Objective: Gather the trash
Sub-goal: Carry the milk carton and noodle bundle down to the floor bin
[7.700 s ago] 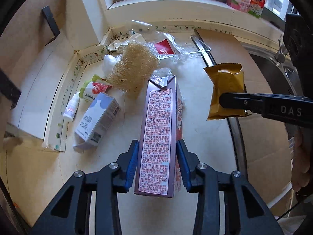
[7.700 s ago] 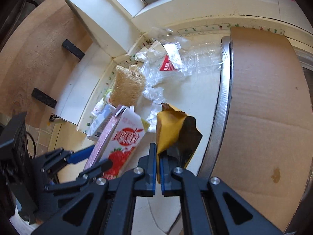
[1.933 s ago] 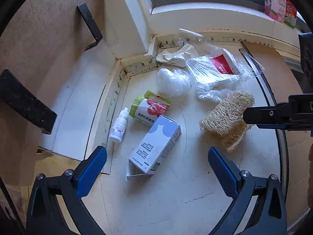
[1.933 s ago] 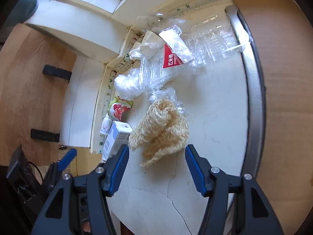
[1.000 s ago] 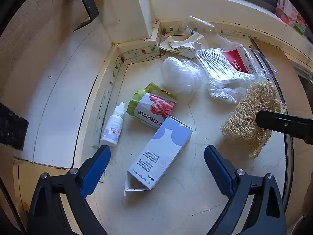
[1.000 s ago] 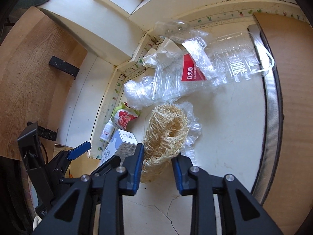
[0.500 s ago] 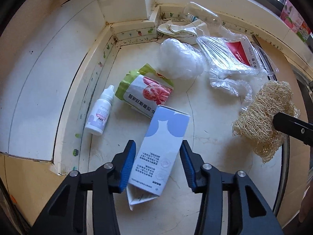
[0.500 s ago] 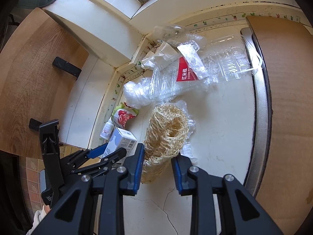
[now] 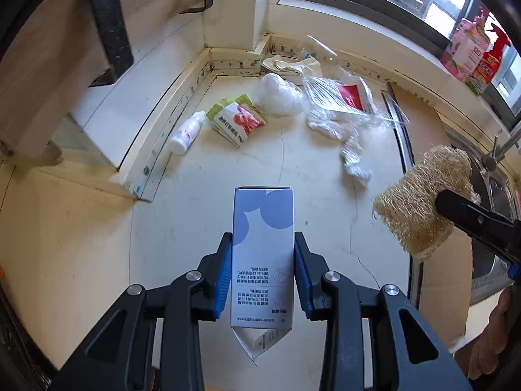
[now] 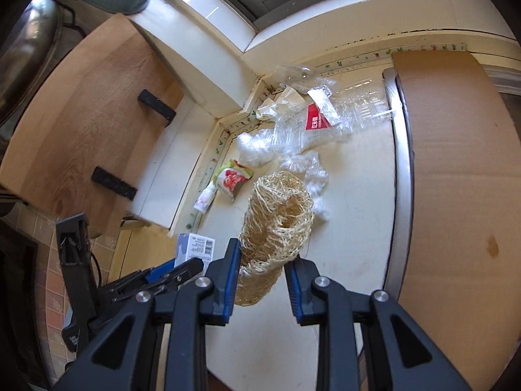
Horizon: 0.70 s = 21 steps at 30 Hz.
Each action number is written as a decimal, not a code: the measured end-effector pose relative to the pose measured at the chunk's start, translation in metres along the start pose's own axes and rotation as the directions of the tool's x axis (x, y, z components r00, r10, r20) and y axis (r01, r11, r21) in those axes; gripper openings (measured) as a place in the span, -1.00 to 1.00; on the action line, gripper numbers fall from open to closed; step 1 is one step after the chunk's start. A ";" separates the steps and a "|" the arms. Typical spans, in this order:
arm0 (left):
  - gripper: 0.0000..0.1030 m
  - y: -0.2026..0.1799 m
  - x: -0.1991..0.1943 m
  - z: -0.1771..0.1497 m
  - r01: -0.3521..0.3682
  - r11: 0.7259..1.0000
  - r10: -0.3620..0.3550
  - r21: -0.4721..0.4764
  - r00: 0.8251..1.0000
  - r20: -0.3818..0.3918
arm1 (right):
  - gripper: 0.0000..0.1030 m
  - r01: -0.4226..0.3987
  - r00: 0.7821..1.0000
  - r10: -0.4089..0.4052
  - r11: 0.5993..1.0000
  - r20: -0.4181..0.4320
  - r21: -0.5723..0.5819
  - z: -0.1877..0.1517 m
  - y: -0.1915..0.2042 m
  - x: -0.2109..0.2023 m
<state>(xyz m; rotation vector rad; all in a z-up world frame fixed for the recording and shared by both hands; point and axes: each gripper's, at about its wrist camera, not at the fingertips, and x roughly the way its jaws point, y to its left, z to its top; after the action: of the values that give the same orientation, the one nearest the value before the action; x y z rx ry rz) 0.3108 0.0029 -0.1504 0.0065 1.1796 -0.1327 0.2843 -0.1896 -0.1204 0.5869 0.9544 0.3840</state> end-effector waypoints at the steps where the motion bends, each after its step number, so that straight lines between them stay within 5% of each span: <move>1: -0.36 -0.003 -0.013 -0.013 0.007 1.000 -0.007 0.007 1.000 0.004 | -0.49 0.003 1.000 -0.003 1.000 0.007 -0.006 -0.009 0.006 -0.008; 7: -0.36 -0.012 -0.074 -0.099 -0.029 0.995 0.024 0.095 0.999 0.047 | -0.49 0.016 1.000 -0.016 0.999 0.003 -0.040 -0.079 0.036 -0.049; 21: -0.36 0.029 -0.111 -0.261 0.077 0.997 -0.077 -0.021 0.997 0.017 | -0.49 0.096 0.981 -0.126 0.976 -0.145 -0.197 -0.266 0.077 -0.082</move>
<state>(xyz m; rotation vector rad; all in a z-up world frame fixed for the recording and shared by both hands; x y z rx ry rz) 0.0317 0.0618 -0.1495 -0.0589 1.1652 -0.1880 0.0118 -0.0955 -0.1369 0.3310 1.0834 0.4196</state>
